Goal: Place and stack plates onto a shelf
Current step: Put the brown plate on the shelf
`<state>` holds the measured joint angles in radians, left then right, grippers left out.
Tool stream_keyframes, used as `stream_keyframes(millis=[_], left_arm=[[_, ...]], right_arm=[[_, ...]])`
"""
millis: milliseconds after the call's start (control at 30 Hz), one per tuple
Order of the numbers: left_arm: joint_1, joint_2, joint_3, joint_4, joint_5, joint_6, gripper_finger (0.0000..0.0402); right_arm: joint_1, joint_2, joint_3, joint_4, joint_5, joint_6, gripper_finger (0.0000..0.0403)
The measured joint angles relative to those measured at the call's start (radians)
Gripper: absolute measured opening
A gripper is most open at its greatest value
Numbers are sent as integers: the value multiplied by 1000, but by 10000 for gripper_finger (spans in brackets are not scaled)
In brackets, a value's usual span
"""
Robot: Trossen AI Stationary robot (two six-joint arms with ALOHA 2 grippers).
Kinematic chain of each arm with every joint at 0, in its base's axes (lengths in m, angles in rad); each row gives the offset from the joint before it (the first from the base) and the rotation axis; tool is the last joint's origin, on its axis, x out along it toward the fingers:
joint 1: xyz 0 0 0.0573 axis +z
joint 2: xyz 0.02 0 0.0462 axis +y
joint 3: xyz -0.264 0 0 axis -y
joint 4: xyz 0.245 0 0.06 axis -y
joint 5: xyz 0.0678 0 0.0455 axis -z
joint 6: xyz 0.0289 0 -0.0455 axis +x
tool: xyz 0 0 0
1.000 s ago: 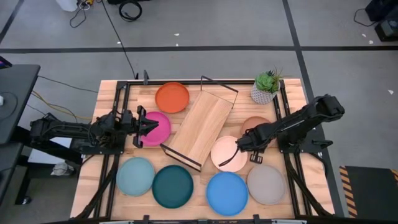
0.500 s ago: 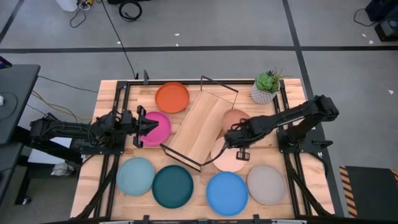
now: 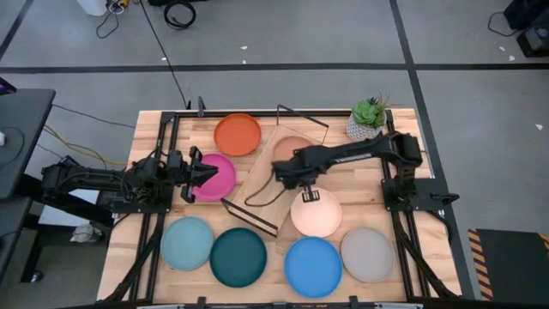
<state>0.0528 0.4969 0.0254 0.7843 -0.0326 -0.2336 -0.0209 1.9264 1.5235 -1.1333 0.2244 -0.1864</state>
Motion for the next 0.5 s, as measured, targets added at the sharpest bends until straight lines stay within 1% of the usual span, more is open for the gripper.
stream_keyframes(millis=[133,300,400,500], left_arm=[[0,0,0,-10,0,-19,50],[0,0,0,-34,2,-71,50],[0,0,0,-50,2,-74,50],[0,0,0,-54,2,-73,50]], right_arm=[[-55,54,43,-5,19,-75,16],[-91,86,61,-20,24,-108,17],[-100,85,61,-14,23,-114,26],[-106,84,61,-6,25,-114,44]])
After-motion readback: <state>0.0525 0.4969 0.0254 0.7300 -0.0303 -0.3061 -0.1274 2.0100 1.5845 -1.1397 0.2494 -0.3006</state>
